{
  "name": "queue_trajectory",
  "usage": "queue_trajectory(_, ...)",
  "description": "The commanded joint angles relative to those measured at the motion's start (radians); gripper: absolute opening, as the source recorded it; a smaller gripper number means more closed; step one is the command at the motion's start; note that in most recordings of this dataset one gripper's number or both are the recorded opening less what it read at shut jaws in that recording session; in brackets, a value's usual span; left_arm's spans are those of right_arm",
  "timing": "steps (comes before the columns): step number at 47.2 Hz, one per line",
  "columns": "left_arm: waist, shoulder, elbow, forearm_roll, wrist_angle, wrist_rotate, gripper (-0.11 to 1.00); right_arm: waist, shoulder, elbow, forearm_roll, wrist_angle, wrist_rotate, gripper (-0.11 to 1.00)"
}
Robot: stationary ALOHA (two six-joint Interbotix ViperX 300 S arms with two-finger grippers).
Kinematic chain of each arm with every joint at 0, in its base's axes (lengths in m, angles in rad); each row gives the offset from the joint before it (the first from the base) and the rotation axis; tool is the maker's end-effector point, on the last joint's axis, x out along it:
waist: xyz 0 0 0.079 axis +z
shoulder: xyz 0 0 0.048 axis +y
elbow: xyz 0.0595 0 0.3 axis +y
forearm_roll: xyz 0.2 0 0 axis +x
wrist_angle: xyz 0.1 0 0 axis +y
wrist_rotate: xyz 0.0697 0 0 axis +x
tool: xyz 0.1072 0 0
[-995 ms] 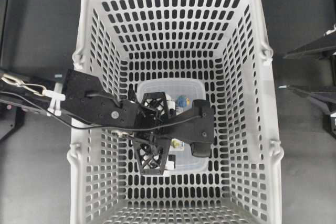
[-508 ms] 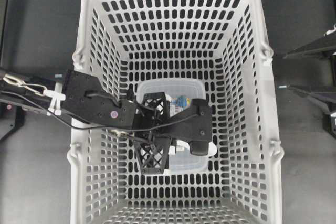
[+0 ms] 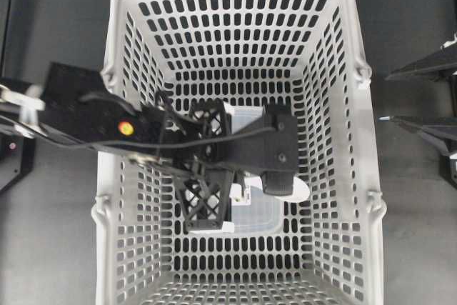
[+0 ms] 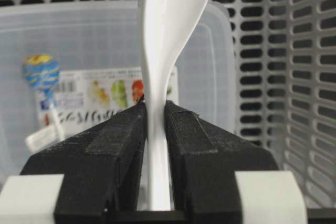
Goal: Pick up the chinese spoon from the shopping basket with the left arm.
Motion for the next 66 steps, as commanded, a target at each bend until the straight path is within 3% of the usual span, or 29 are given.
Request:
queue_trajectory(1,-0.002,-0.051,-0.097,0.005,0.075,-0.002,0.11,0.002,0.003,-0.011,0.005,-0.006,0.002,0.67)
queue_trajectory(9,0.000,-0.063,-0.173,0.005,0.160,-0.003,0.11,0.002,0.000,-0.011,0.003,-0.005,0.002,0.67)
queue_trajectory(20,0.002,-0.058,-0.196,0.005,0.175,-0.018,0.11,0.002,-0.002,-0.011,0.005,-0.005,0.002,0.66)
queue_trajectory(36,0.012,-0.058,-0.196,0.005,0.173,-0.084,0.11,0.002,-0.002,-0.009,0.003,-0.005,0.002,0.66)
queue_trajectory(66,0.014,-0.054,-0.186,0.005,0.175,-0.086,0.11,0.002,-0.002,-0.009,0.003,-0.005,0.002,0.66)
